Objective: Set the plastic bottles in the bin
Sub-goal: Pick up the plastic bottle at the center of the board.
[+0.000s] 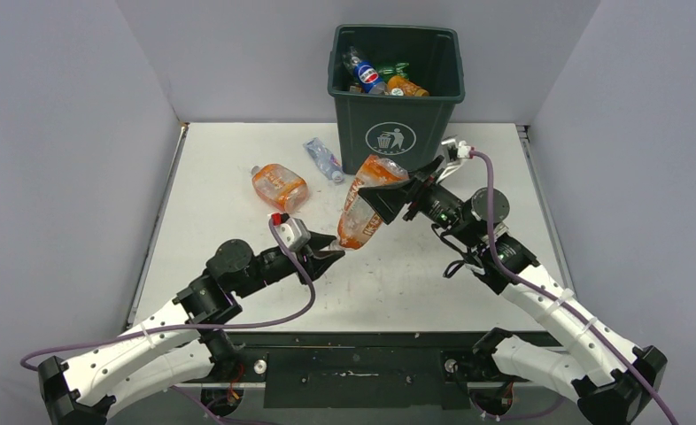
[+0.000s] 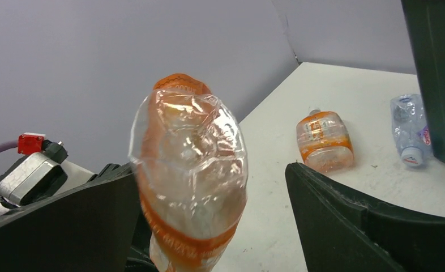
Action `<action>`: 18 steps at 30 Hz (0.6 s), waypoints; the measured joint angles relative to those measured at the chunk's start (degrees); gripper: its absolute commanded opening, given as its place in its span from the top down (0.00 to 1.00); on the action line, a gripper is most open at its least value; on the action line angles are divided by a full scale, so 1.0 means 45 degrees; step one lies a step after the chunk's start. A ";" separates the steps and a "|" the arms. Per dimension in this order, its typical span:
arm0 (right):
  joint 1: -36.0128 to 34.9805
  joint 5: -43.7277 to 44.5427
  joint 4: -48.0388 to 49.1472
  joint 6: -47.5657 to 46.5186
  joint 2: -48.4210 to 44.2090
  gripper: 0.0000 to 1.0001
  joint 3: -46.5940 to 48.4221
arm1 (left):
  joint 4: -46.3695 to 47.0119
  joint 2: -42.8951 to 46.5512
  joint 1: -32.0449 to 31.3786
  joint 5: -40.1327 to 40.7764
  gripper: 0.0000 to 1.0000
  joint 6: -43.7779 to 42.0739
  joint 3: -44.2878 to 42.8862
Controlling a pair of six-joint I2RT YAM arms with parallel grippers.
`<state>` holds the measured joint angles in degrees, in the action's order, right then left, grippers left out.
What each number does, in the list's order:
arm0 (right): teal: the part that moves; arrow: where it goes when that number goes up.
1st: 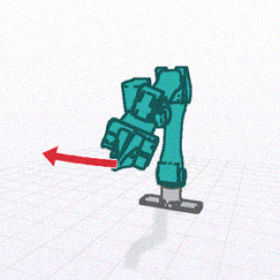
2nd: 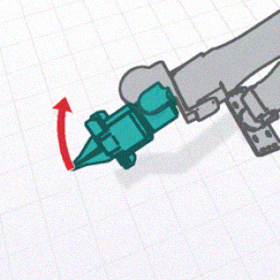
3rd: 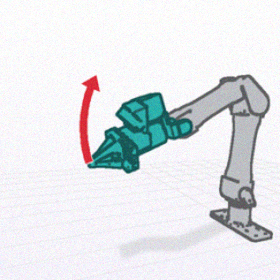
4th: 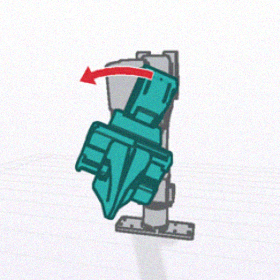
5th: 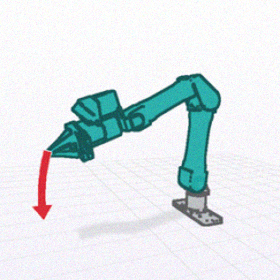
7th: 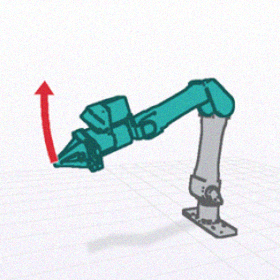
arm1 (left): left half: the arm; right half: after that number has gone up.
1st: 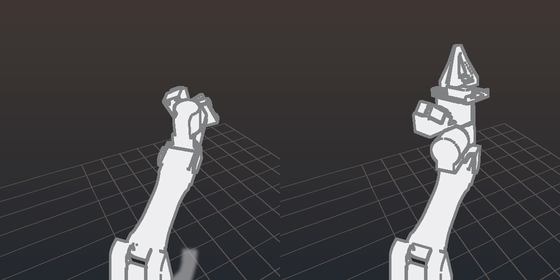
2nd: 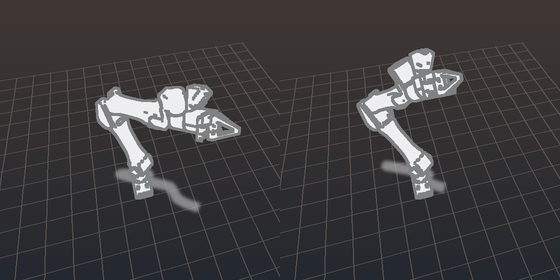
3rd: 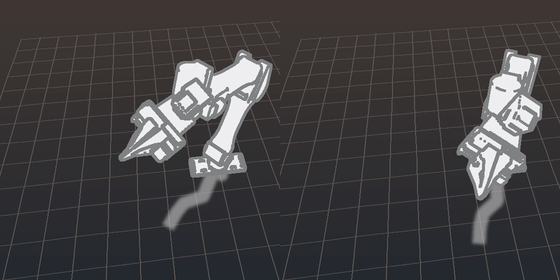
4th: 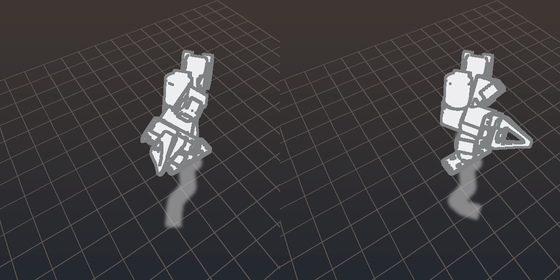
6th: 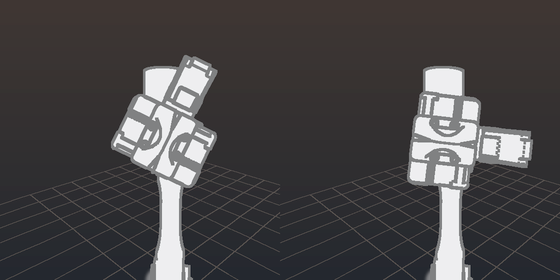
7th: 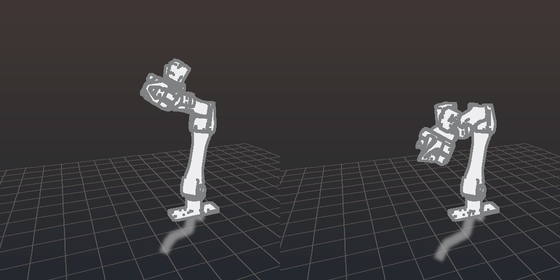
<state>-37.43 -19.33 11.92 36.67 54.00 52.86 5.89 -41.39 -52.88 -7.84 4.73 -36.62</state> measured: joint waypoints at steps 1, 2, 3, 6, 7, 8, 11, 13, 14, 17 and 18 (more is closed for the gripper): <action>0.0005 -0.0112 -0.0019 0.0073 0.0136 0.19 0.0019 | -0.0010 0.0000 -0.0034 -0.0019 1.00 -0.0029 0.0000; 0.0005 -0.0219 -0.0010 0.0131 0.0243 0.30 0.0029 | -0.0005 0.0000 -0.0083 -0.0039 1.00 -0.0078 0.0000; 0.0005 -0.0340 -0.0010 0.0267 0.0335 0.40 0.0029 | 0.0000 0.0000 -0.0131 -0.0049 1.00 -0.0112 0.0000; 0.0005 -0.0563 0.0204 0.0612 0.0452 0.58 0.0029 | 0.0039 0.0000 -0.0233 -0.0073 0.74 -0.0146 0.0000; 0.0000 -0.0607 0.0335 0.0724 0.0461 0.60 0.0019 | 0.0078 0.0000 -0.0248 -0.0073 0.52 -0.0136 0.0000; 0.0005 -0.0656 0.0515 0.0831 0.0461 0.62 -0.0010 | 0.0117 0.0000 -0.0253 -0.0068 0.30 -0.0102 0.0000; 0.0053 -0.0661 0.1559 0.1185 0.0340 0.67 -0.0457 | 0.0568 0.0010 -0.0267 0.0087 0.04 0.0243 0.0049; 0.0063 -0.0505 0.2395 0.1447 0.0126 0.71 -0.1039 | 0.1656 0.0058 -0.0287 0.0369 0.04 0.1049 0.0398; 0.0063 -0.0364 0.2924 0.1598 -0.0015 0.72 -0.1404 | 0.2691 0.0107 -0.0291 0.0554 0.04 0.1622 0.0831; 0.0073 0.0214 0.4838 0.2244 -0.0355 0.79 -0.2569 | 0.5610 -0.0015 -0.0301 0.1112 0.04 0.3390 0.2254; 0.0073 0.0398 0.5523 0.2511 -0.0374 0.81 -0.2861 | 0.6528 -0.0185 -0.0306 0.1326 0.04 0.4041 0.2676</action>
<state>-37.10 -17.54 36.77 47.97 52.31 39.99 35.27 -42.22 -54.26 -1.87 22.92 -24.58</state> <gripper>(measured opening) 0.271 0.960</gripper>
